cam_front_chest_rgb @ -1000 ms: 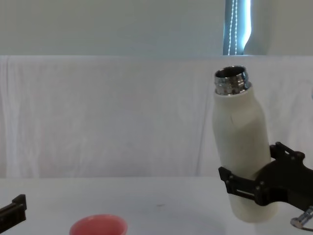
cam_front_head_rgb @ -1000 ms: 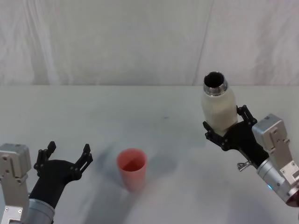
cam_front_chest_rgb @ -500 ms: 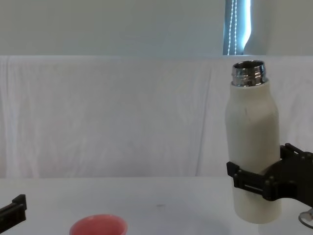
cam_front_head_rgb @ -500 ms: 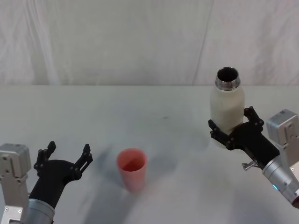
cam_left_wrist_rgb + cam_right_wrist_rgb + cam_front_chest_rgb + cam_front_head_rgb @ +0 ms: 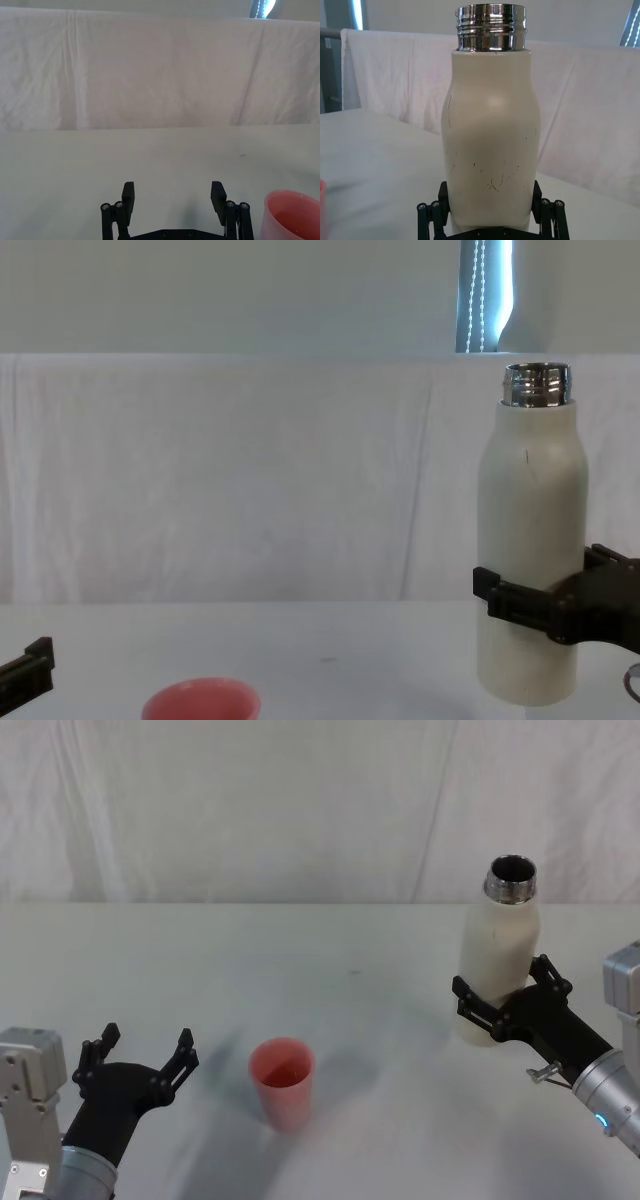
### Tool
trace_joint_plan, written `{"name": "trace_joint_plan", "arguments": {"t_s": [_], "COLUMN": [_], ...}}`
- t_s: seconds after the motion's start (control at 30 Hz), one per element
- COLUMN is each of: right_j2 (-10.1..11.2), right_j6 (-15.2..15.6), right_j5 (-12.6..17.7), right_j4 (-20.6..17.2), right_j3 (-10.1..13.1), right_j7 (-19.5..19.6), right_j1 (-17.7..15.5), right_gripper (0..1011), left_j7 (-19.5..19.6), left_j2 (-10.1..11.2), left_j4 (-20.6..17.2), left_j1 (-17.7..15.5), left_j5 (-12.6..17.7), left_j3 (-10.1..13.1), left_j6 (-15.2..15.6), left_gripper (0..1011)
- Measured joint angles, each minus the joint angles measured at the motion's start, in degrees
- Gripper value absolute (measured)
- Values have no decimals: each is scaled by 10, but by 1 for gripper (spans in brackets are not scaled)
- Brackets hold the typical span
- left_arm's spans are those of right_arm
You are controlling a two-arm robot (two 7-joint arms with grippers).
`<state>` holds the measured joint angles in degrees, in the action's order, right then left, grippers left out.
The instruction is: Grasp the thermos with one hand and pour water into the cup lid.
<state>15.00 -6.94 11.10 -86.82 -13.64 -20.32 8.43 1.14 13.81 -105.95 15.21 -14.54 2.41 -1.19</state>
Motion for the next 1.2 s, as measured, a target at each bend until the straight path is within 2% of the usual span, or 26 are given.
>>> {"name": "trace_joint_plan", "arguments": {"t_s": [0.33, 0.6, 0.9, 1.2], "right_j2": [8, 13, 26, 37], "right_j6": [27, 39, 52, 55], "right_j5": [48, 69, 84, 85], "right_j4": [0, -3, -6, -8], "right_j3": [-1, -4, -8, -12], "right_j7": [-13, -13, -13, -4], "right_j1": [5, 8, 7, 6], "right_gripper": [951, 951, 951, 951], "left_j7": [0, 0, 0, 0], "left_j2": [0, 0, 0, 0], "left_j4": [0, 0, 0, 0], "left_j1": [0, 0, 0, 0], "left_j5": [0, 0, 0, 0], "left_j3": [0, 0, 0, 0], "left_j6": [0, 0, 0, 0], "left_gripper": [1001, 1001, 1001, 1001]}}
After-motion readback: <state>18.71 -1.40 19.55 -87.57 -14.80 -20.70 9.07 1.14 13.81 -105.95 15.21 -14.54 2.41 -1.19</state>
